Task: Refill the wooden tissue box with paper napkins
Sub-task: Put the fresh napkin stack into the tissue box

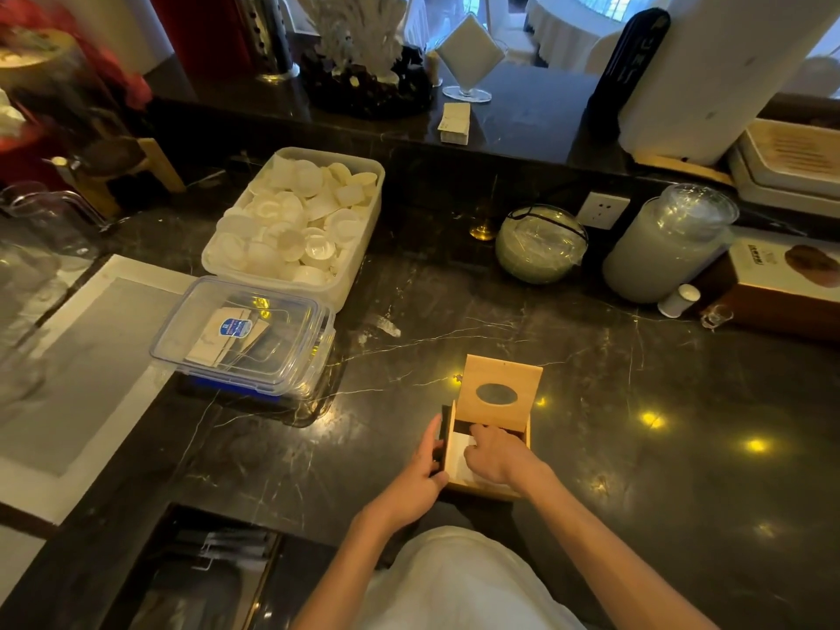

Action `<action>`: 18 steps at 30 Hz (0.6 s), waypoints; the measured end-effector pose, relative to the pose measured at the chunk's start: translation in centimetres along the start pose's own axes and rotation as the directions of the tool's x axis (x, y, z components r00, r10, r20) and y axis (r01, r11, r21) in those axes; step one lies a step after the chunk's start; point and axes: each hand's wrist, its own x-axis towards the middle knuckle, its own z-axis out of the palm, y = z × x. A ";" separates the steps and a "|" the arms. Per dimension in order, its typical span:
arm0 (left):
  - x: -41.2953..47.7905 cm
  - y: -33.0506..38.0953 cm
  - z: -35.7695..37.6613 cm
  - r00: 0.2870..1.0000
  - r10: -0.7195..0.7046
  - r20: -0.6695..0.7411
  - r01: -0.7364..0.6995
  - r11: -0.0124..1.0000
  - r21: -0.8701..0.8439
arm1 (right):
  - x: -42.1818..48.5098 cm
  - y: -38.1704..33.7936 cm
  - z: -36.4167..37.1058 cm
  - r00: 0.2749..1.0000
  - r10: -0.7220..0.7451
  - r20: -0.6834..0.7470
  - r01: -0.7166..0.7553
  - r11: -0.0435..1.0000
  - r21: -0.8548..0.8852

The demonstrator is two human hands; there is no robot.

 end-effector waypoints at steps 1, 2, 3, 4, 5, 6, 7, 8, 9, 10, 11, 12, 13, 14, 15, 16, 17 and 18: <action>0.0 0.1 0.0 1.000 0.014 -0.004 -0.014 1.000 0.020 | -0.3 0.2 0.0 1.000 -0.014 -0.018 0.015 1.000 0.017; 0.0 0.3 0.0 1.000 0.026 -0.006 -0.026 0.998 0.054 | -0.6 0.5 0.1 0.998 -0.038 -0.043 0.039 0.999 0.029; 0.1 0.6 0.0 0.999 0.037 -0.004 -0.036 0.993 0.108 | -1.0 0.9 0.1 0.995 -0.066 -0.072 0.069 0.997 0.037; 0.2 0.8 0.0 0.999 0.035 0.005 -0.036 0.984 0.175 | -1.5 1.3 0.1 0.990 -0.095 -0.106 0.101 0.994 0.049; 0.4 1.2 0.1 1.000 0.025 0.019 -0.029 0.969 0.245 | -2.1 1.8 0.1 0.982 -0.119 -0.144 0.130 0.989 0.067; 0.6 1.5 0.2 0.999 0.002 0.037 -0.013 0.952 0.306 | -2.8 2.2 -0.1 0.971 -0.141 -0.191 0.159 0.984 0.080; 0.9 1.8 0.3 0.998 -0.025 0.054 0.005 0.935 0.355 | -3.3 2.8 -0.2 0.956 -0.154 -0.250 0.178 0.981 0.077; 1.3 2.2 0.5 0.996 -0.054 0.065 0.024 0.920 0.391 | -3.8 3.3 -0.4 0.936 -0.154 -0.317 0.178 0.983 0.049; 1.7 2.6 0.6 0.995 -0.075 0.067 0.040 0.904 0.425 | -4.1 3.9 -0.5 0.914 -0.142 -0.379 0.152 0.988 -0.005; 2.1 3.0 0.6 0.993 -0.095 0.063 0.056 0.884 0.463 | -4.3 4.3 -0.7 0.897 -0.120 -0.426 0.103 0.993 -0.062; 2.6 3.4 0.7 0.992 -0.113 0.059 0.067 0.856 0.513 | -4.2 4.8 -0.8 0.897 -0.081 -0.434 0.038 0.993 -0.108; 3.1 3.8 0.7 0.989 -0.140 0.054 0.085 0.818 0.569 | -4.2 5.1 -1.0 0.917 -0.026 -0.397 -0.026 0.992 -0.125; 3.6 4.2 0.7 0.986 -0.160 0.047 0.096 0.772 0.628 | -4.0 5.4 -1.2 0.947 0.025 -0.319 -0.063 0.992 -0.108; 4.1 4.6 0.7 0.982 -0.187 0.037 0.112 0.722 0.683 | -3.8 5.5 -1.4 0.972 0.054 -0.228 -0.071 0.995 -0.064; 4.7 5.0 0.6 0.977 -0.212 0.032 0.121 0.672 0.731 | -3.4 5.5 -1.6 0.989 0.061 -0.131 -0.062 0.998 -0.004; 5.2 5.5 0.6 0.969 -0.247 0.033 0.134 0.628 0.767 | -3.0 5.4 -1.8 0.998 0.052 -0.044 -0.050 0.998 0.046; 5.7 5.9 0.4 0.958 -0.285 0.041 0.142 0.590 0.795 | -2.6 5.2 -2.0 0.999 0.039 0.023 -0.041 0.997 0.065; 6.0 6.3 0.3 0.944 -0.327 0.048 0.153 0.560 0.814 | -2.1 5.1 -2.1 0.997 0.036 0.068 -0.040 0.997 0.067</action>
